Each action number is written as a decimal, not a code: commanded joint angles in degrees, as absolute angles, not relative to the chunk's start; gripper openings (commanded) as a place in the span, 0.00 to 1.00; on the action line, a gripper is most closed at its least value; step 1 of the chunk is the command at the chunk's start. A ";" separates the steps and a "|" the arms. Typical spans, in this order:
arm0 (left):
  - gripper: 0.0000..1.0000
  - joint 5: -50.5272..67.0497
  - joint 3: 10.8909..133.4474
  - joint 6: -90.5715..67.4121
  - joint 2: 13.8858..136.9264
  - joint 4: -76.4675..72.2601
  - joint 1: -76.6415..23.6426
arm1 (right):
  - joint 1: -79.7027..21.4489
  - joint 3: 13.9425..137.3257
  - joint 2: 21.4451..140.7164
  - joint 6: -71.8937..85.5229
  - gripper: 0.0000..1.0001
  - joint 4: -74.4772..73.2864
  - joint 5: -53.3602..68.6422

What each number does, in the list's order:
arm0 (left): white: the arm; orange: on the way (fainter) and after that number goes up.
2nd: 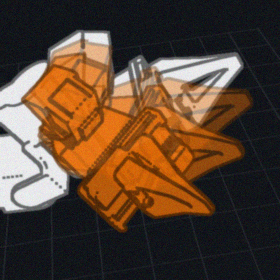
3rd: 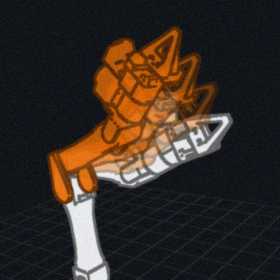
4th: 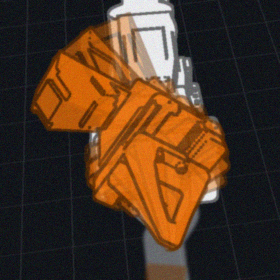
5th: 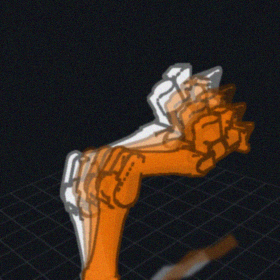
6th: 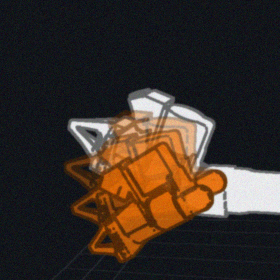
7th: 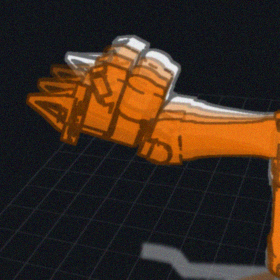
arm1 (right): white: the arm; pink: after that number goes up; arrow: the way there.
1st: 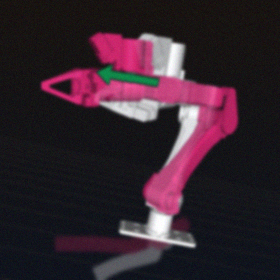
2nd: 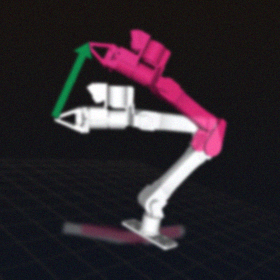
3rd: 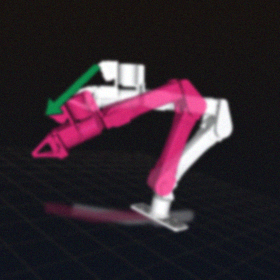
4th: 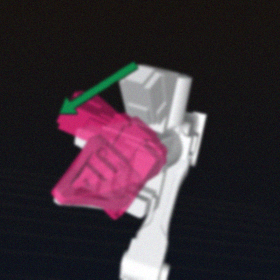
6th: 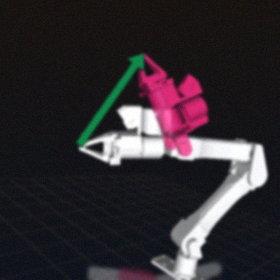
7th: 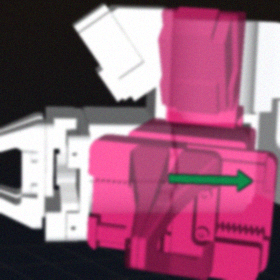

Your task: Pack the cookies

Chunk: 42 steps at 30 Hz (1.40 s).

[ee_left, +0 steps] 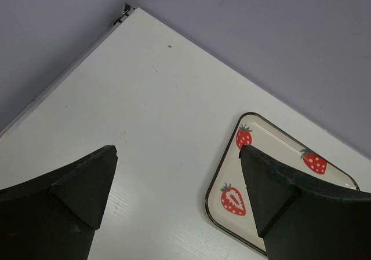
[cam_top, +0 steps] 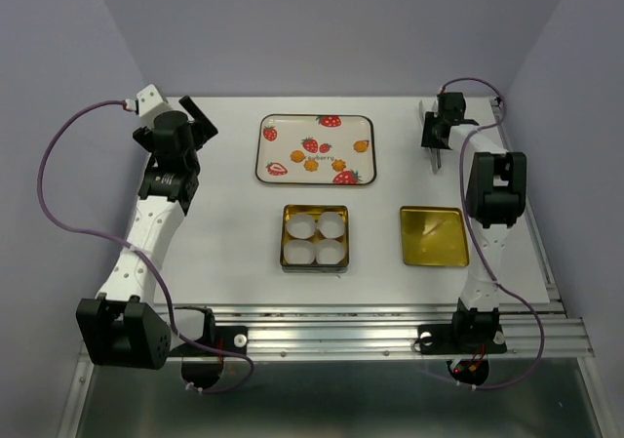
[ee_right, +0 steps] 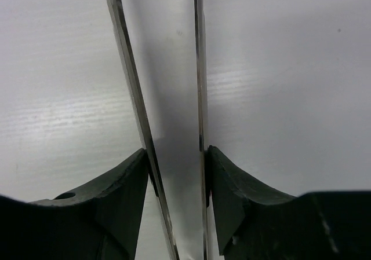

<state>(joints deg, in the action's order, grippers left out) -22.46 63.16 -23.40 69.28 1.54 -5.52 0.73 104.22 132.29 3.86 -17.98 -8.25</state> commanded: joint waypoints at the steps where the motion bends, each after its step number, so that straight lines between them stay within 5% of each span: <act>1: 0.99 -22.33 63.81 -23.20 66.62 -0.53 -5.36 | 1.05 101.35 120.87 3.60 0.49 -15.03 -7.83; 17: 0.99 -20.31 62.58 -23.47 63.81 -0.88 -5.36 | -0.34 82.45 95.37 1.77 0.45 -14.13 14.32; 25: 0.99 -17.67 61.44 -24.26 65.30 -0.97 -5.36 | -13.87 78.32 90.53 -0.08 0.47 -18.72 5.29; 42: 0.99 -14.15 60.12 -25.75 65.48 -1.05 -5.36 | -20.83 87.01 102.39 -1.05 0.48 -24.96 -8.43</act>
<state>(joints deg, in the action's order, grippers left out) -14.76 60.40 -25.82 65.82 1.30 -5.52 -20.34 83.40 101.10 -0.25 -24.10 -3.29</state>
